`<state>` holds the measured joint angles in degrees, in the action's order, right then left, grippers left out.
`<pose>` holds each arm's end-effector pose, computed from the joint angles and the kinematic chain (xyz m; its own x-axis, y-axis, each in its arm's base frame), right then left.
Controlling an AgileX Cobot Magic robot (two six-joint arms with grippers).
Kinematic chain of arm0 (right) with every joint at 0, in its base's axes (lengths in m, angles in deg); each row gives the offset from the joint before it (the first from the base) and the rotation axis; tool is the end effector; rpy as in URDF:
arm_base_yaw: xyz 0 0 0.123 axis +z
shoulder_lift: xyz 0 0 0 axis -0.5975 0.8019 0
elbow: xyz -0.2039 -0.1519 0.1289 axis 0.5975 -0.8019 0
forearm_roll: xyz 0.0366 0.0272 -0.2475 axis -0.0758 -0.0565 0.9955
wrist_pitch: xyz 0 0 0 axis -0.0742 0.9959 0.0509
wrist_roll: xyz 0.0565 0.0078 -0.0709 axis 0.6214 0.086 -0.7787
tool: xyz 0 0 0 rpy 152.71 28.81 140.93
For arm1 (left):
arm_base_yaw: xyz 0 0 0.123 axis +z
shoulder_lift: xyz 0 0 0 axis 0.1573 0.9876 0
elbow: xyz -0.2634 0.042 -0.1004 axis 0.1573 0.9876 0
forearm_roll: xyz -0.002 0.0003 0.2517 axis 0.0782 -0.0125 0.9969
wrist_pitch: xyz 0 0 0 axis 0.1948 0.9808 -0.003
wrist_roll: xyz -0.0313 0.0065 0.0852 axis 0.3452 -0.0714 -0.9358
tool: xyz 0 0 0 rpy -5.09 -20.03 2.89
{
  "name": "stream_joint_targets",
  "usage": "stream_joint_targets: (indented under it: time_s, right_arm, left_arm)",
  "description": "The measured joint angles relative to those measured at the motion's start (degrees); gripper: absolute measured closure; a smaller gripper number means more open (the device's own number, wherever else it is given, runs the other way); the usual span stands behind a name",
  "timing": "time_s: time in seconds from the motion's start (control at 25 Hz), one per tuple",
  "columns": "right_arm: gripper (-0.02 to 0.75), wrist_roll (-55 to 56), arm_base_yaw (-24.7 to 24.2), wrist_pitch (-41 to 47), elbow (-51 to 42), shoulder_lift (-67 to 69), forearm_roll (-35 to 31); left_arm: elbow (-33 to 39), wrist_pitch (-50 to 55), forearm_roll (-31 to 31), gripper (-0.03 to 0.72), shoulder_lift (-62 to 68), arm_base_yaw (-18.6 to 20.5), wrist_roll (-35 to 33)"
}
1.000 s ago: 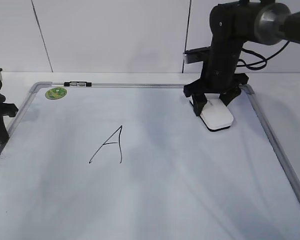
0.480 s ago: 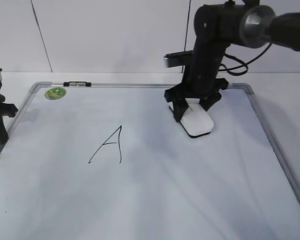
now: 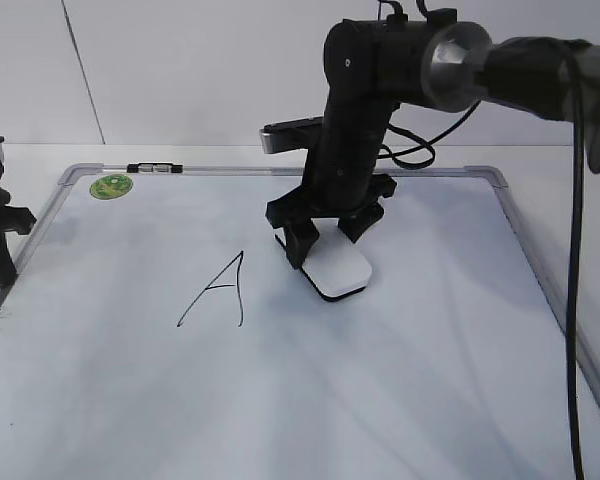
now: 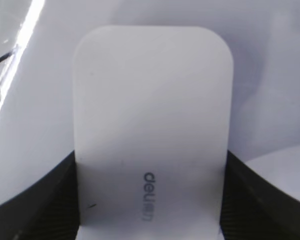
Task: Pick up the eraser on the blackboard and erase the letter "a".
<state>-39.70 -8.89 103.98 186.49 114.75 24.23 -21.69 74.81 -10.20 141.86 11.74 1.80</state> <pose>0.4230 0.2369 0.1763 -0.8628 -0.4870 -0.1355 -0.5029 0.8544 0.1307 0.3764 0.0028 0.1527 -0.9928 0.0101 -0.1193 0.0288 0.9873 -0.1559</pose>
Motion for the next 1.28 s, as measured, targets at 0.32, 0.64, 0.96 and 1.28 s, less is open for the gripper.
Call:
stream_joint_targets:
  time_s: [0.32, 0.64, 0.96, 1.28]
  right_arm:
    - [0.171, 0.82, 0.14, 0.47, -2.89, -9.96, 4.48]
    - [0.171, 4.97, -2.04, 0.47, -18.45, -21.75, 9.18]
    - [0.171, 6.28, -14.48, -2.85, -37.05, -30.74, 6.81]
    - [0.171, 6.38, -19.81, -10.74, -41.75, -31.57, 5.18]
  left_arm:
    - [0.0, 0.0, 0.0, 0.648, 0.0, 0.0, 0.0]
    - [0.0, 0.0, 0.0, 0.648, 0.0, 0.0, 0.0]
    - [0.0, 0.0, 0.0, 0.645, 0.0, 0.0, 0.0]
    - [0.0, 0.0, 0.0, 0.642, 0.0, 0.0, 0.0]
